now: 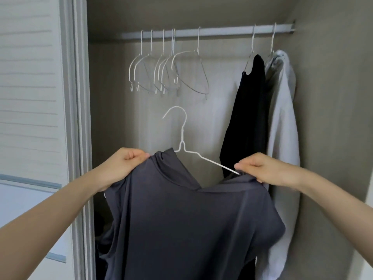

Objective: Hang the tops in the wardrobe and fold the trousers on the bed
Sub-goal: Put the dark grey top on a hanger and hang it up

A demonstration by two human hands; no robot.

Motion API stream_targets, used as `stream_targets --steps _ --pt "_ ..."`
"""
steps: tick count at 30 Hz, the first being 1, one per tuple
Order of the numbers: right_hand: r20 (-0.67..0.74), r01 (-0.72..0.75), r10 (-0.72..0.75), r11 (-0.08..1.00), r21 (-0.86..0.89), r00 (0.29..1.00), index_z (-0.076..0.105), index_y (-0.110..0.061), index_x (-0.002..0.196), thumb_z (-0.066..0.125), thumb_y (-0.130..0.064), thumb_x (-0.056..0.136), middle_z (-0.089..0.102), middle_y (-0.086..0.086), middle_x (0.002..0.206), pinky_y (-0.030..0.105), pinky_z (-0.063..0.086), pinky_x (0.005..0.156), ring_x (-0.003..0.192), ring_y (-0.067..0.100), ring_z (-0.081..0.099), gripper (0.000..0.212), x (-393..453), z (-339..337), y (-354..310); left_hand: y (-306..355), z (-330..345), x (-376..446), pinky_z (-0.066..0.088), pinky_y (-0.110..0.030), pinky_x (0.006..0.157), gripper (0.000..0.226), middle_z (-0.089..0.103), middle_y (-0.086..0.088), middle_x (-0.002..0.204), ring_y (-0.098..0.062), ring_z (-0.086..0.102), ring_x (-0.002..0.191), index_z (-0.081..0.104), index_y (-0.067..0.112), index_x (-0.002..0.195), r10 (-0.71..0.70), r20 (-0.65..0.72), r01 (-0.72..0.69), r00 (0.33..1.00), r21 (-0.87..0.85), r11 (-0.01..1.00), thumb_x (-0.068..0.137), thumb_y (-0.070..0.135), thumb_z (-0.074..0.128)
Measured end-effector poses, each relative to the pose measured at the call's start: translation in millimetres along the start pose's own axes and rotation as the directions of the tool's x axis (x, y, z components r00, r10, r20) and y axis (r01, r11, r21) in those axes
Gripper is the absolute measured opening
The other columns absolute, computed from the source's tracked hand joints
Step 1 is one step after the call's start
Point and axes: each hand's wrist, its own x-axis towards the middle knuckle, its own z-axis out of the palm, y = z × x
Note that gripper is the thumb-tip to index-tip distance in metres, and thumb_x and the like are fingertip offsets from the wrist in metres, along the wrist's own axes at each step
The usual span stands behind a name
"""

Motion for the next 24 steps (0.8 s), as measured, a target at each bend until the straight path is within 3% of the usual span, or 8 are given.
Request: stream_targets --steps 2,4,8,11,15,19,21,24 --pt "0.161 -0.059 0.041 0.992 0.109 0.986 0.070 -0.008 0.081 0.041 -0.048 0.097 0.069 0.000 0.076 0.024 0.049 0.068 0.070 0.013 0.062 0.052 -6.1 3.7 -9.1 2.2 4.0 3.7 0.042 -0.013 0.059 0.042 0.061 0.004 0.062 -0.005 0.053 0.060 0.065 0.021 0.061 0.024 -0.009 -0.024 1.000 0.031 0.999 0.099 0.031 0.051" --pt "0.224 -0.033 -0.005 0.985 0.169 0.975 0.074 -0.014 0.089 0.044 -0.047 0.096 0.072 0.002 0.087 0.022 0.050 0.072 0.078 0.011 0.064 0.045 -9.7 8.3 -15.5 4.9 6.5 6.9 0.042 -0.014 0.059 0.042 0.060 0.002 0.062 -0.005 0.052 0.059 0.066 0.016 0.063 0.037 -0.011 -0.037 0.999 0.044 0.998 0.100 0.029 0.051" --pt "0.011 0.067 -0.069 0.990 0.122 0.998 0.058 0.007 0.081 0.049 -0.031 0.099 0.047 0.007 0.070 0.030 0.032 0.063 0.067 0.019 0.039 0.043 -2.3 9.9 -30.5 17.8 11.7 17.8 0.045 -0.023 0.072 0.037 0.067 -0.015 0.079 -0.008 0.057 0.072 0.069 0.000 0.082 0.077 0.050 -0.081 0.996 0.092 0.992 0.101 0.025 0.050" --pt "-0.023 0.077 -0.076 0.992 0.100 0.997 0.064 -0.003 0.076 0.050 -0.030 0.099 0.052 0.002 0.067 0.022 0.036 0.062 0.063 0.013 0.044 0.038 -3.5 4.1 -40.3 23.8 5.5 26.1 0.046 -0.021 0.073 0.036 0.067 -0.009 0.078 -0.007 0.057 0.074 0.070 0.002 0.082 0.102 0.118 -0.119 0.988 0.141 0.983 0.101 0.025 0.050" --pt "-0.111 -0.006 0.041 0.955 0.298 0.993 0.075 -0.021 0.070 0.054 -0.025 0.097 0.069 -0.003 0.071 0.014 0.048 0.059 0.065 0.004 0.062 0.034 -17.7 -21.6 -44.4 3.5 -15.8 33.0 0.045 -0.029 0.073 0.039 0.064 -0.011 0.070 -0.011 0.056 0.067 0.067 0.001 0.074 0.046 -0.055 -0.034 0.997 0.198 0.980 0.099 0.027 0.052" --pt "-0.167 -0.247 0.354 0.856 0.454 0.920 0.076 -0.011 0.084 0.063 -0.025 0.090 0.073 0.014 0.088 0.028 0.054 0.068 0.072 0.020 0.068 0.020 -23.3 -49.8 -49.5 -6.2 -7.3 44.0 0.049 -0.033 0.094 0.011 0.071 -0.005 0.101 -0.020 0.065 0.099 0.068 0.012 0.097 -0.039 -0.137 0.071 0.990 0.238 0.969 0.097 0.011 0.057" --pt "-0.142 -0.357 0.493 0.773 0.525 0.858 0.073 -0.008 0.094 0.063 -0.026 0.088 0.072 0.017 0.094 0.033 0.053 0.076 0.078 0.028 0.066 0.022 -24.2 -62.7 -56.7 0.0 10.1 48.2 0.049 -0.019 0.091 0.015 0.068 -0.009 0.112 -0.023 0.063 0.109 0.063 0.010 0.109 -0.057 -0.036 0.064 0.998 0.210 0.976 0.095 0.006 0.058" --pt "-0.122 -0.357 0.503 0.745 0.564 0.856 0.065 -0.009 0.099 0.056 -0.024 0.085 0.066 0.020 0.100 0.034 0.051 0.080 0.085 0.031 0.062 0.022 -19.3 -75.1 -73.7 17.3 39.1 53.0 0.041 -0.001 0.081 0.025 0.064 -0.006 0.119 -0.017 0.061 0.107 0.061 0.008 0.119 0.013 0.118 -0.046 0.993 0.276 0.960 0.094 0.006 0.060"
